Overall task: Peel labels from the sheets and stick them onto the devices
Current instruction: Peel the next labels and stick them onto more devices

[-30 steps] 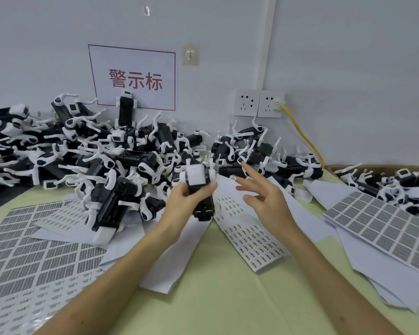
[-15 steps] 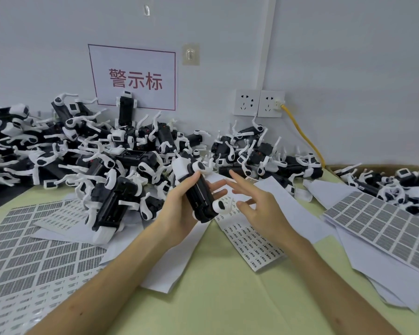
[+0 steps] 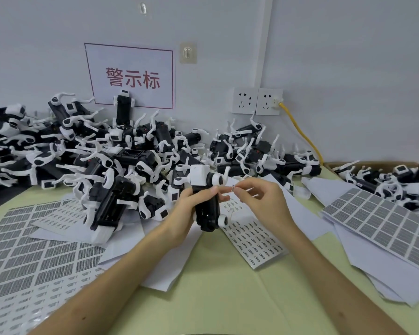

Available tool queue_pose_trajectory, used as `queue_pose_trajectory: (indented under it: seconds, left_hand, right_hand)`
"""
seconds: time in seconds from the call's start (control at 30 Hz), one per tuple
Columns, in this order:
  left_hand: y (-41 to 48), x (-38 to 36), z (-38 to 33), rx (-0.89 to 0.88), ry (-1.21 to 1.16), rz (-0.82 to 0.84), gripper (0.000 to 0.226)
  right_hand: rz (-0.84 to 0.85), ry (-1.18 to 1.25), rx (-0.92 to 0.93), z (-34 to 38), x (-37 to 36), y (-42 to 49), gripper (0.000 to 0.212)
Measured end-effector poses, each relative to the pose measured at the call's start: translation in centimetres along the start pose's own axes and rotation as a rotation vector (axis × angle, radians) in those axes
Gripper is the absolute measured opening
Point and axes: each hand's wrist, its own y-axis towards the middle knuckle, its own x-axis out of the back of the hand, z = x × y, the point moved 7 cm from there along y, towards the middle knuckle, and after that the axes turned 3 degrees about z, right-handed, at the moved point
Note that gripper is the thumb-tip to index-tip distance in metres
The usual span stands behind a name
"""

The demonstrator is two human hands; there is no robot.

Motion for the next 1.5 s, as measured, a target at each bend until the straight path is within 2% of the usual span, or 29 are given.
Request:
queue_pose_trajectory:
  seconds: [0.23, 0.4, 0.63, 0.8, 0.87, 0.9, 1.0, 1.1, 1.17, 1.27, 1.43, 1.5]
  left_hand:
    - [0.1, 0.1, 0.2, 0.006, 0.06, -0.007, 0.027]
    - [0.2, 0.8, 0.9, 0.033, 0.105, -0.062, 0.052]
    - [0.2, 0.7, 1.2, 0.077, 0.13, -0.064, 0.07]
    - [0.4, 1.0, 1.6, 0.086, 0.03, -0.104, 0.044]
    - [0.4, 1.2, 1.5, 0.116, -0.103, -0.138, 0.049]
    - [0.5, 1.4, 1.4, 0.125, -0.172, -0.167, 0.053]
    - [0.6, 2.1, 1.1, 0.12, -0.362, -0.244, 0.057]
    - [0.7, 2.0, 1.1, 0.132, -0.482, -0.217, 0.059]
    - [0.7, 1.7, 1.0, 0.14, -0.518, -0.179, 0.059]
    - [0.5, 0.8, 1.2, 0.158, -0.539, -0.114, 0.058]
    - [0.4, -0.1, 1.0, 0.156, -0.553, -0.025, 0.048]
    - [0.5, 0.0, 1.1, 0.171, -0.542, -0.005, 0.051]
  right_hand:
    - [-0.015, 0.015, 0.003, 0.3, 0.3, 0.0, 0.009]
    - [-0.024, 0.021, 0.0, 0.5, 0.4, 0.0, 0.01]
    - [-0.048, 0.007, 0.03, 0.9, 0.6, -0.2, 0.016]
    - [-0.031, 0.039, 0.058, 1.4, 0.4, -0.3, 0.019]
    - [-0.003, 0.079, 0.058, 1.5, 0.1, -0.3, 0.013]
    - [0.02, 0.099, 0.052, 1.5, -0.2, -0.4, 0.015]
    - [0.085, 0.016, 0.087, 1.8, -1.1, -1.0, 0.056]
    - [0.141, -0.087, 0.149, 2.2, -2.3, -1.5, 0.093]
    - [0.138, -0.087, 0.169, 2.3, -2.9, -1.6, 0.104]
    - [0.083, -0.111, 0.186, 2.3, -3.2, -1.7, 0.107]
    - [0.003, -0.081, 0.121, 1.9, -2.8, -1.7, 0.092]
    - [-0.069, -0.072, 0.104, 1.8, -2.2, -1.5, 0.085]
